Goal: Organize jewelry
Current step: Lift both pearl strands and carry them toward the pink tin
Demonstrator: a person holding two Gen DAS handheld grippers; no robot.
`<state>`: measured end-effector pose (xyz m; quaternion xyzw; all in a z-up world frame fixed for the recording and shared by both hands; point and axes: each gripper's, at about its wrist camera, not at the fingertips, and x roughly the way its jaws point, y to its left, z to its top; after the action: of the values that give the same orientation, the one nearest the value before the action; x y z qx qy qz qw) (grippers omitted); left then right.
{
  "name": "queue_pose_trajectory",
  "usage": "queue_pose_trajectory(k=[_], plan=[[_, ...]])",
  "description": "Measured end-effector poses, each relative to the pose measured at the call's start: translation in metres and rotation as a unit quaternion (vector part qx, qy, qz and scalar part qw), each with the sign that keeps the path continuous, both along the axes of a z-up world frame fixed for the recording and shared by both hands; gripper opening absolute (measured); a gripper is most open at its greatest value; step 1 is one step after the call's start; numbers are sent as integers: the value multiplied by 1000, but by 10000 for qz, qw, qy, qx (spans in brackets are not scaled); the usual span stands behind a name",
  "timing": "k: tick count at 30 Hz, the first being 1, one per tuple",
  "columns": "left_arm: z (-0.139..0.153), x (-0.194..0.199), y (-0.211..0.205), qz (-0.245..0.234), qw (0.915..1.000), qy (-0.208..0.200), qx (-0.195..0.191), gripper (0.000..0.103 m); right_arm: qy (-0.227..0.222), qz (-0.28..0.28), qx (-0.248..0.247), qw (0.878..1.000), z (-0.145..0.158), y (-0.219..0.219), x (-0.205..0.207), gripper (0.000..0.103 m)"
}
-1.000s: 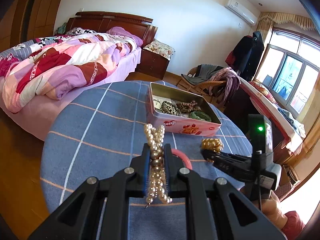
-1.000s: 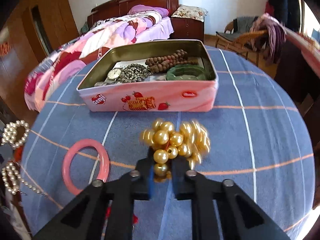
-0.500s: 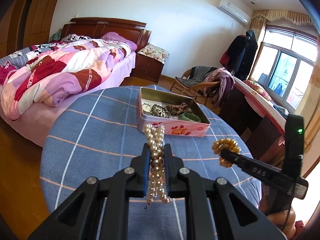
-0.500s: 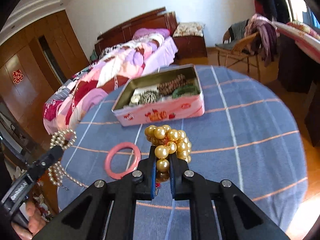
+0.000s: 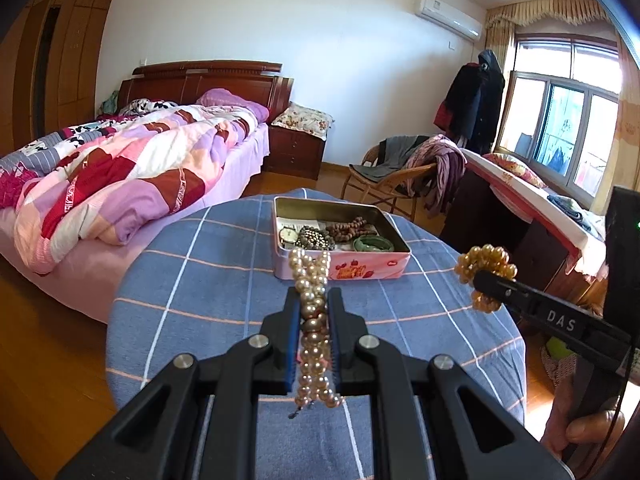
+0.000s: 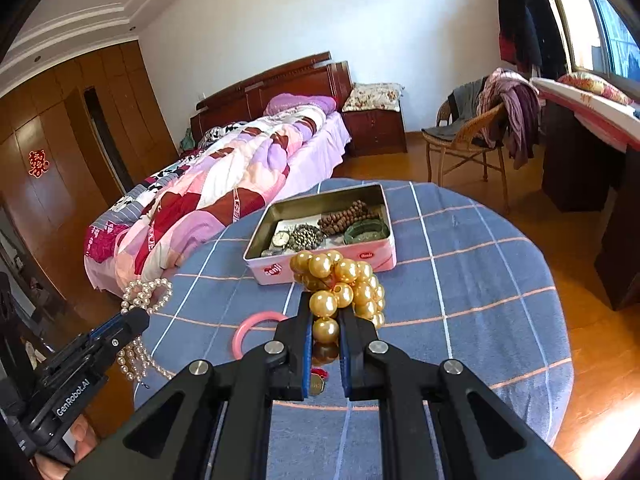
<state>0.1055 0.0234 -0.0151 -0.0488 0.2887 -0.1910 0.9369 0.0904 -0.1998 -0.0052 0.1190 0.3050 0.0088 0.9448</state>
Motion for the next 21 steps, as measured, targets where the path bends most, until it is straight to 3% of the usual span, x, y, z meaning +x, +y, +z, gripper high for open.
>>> queue_pose_trajectory(k=[21], plan=[[-3, -9, -4, -74, 9998, -61, 189, 14, -88, 26, -163, 9998, 10, 7, -18, 10]])
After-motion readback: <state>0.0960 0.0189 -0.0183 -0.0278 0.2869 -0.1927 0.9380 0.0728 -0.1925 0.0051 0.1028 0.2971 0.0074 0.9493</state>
